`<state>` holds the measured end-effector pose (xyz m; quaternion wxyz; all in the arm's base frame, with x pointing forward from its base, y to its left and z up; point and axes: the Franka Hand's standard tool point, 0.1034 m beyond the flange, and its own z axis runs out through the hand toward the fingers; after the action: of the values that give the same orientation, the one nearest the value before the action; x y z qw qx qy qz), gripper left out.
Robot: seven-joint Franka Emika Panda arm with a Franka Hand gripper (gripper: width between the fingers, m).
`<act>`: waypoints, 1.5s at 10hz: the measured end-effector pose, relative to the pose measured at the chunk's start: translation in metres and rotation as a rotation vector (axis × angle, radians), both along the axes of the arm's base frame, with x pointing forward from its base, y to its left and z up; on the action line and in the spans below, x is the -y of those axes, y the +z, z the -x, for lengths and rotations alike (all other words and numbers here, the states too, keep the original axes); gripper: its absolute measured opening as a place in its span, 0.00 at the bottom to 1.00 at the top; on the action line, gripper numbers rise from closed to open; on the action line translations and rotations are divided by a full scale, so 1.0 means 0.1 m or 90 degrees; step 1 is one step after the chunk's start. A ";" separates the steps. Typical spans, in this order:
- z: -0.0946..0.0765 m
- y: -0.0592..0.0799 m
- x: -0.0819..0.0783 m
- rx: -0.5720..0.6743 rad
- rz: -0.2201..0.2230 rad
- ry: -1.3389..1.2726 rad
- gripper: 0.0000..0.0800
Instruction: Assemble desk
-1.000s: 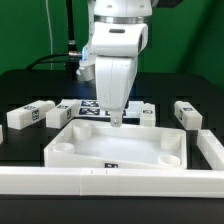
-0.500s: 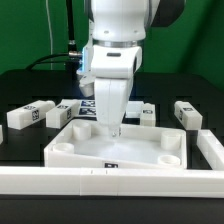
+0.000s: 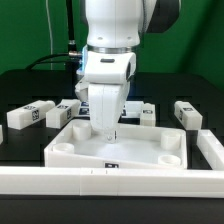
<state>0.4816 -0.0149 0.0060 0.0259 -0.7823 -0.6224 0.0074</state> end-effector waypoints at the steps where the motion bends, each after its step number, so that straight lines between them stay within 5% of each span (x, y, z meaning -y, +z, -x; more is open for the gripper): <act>1: 0.00 0.00 0.00 0.000 0.000 0.000 0.44; 3: 0.00 0.00 0.00 0.000 0.000 0.000 0.09; 10: -0.03 0.01 0.01 0.004 0.001 0.011 0.07; 15: -0.26 0.00 -0.12 0.014 0.003 0.084 0.07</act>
Offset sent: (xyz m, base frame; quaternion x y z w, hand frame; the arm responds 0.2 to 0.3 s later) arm 0.0000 0.0000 0.0000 0.0000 0.0000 0.0000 1.0000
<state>0.5078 -0.0031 0.0063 0.0165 -0.7396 -0.6728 0.0017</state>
